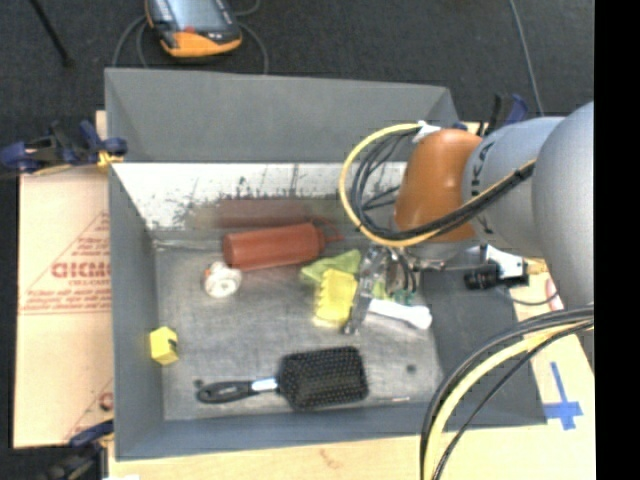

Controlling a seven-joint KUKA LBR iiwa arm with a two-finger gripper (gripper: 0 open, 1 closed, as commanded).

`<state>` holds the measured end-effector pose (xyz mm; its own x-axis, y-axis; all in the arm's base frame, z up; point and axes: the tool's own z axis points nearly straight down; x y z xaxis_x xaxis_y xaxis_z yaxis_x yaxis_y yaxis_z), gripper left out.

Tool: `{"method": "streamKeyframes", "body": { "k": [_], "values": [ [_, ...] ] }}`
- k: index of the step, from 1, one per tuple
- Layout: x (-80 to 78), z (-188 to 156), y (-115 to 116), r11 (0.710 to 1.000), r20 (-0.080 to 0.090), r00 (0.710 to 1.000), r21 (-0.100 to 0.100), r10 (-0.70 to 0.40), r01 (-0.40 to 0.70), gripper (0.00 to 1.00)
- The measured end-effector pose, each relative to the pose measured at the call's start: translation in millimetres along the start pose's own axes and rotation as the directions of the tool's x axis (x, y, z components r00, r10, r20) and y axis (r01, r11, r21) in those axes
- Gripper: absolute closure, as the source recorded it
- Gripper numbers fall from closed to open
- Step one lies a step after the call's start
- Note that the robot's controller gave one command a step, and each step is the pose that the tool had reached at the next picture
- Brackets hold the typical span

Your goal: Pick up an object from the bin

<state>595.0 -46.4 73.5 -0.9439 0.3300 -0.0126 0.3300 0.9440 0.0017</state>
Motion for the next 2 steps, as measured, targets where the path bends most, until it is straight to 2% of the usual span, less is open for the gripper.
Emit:
{"method": "streamKeyframes", "body": {
  "k": [1, 2],
  "values": [
    [25.8, -47, -33, 1.0, -0.019, 0.999, 0.004, 0.027, -0.027, 1.0],
    [12.8, -76, -37, 0.999, -0.006, 0.999, 0.001, 0.041, -0.041, 0.0]
  ]
}}
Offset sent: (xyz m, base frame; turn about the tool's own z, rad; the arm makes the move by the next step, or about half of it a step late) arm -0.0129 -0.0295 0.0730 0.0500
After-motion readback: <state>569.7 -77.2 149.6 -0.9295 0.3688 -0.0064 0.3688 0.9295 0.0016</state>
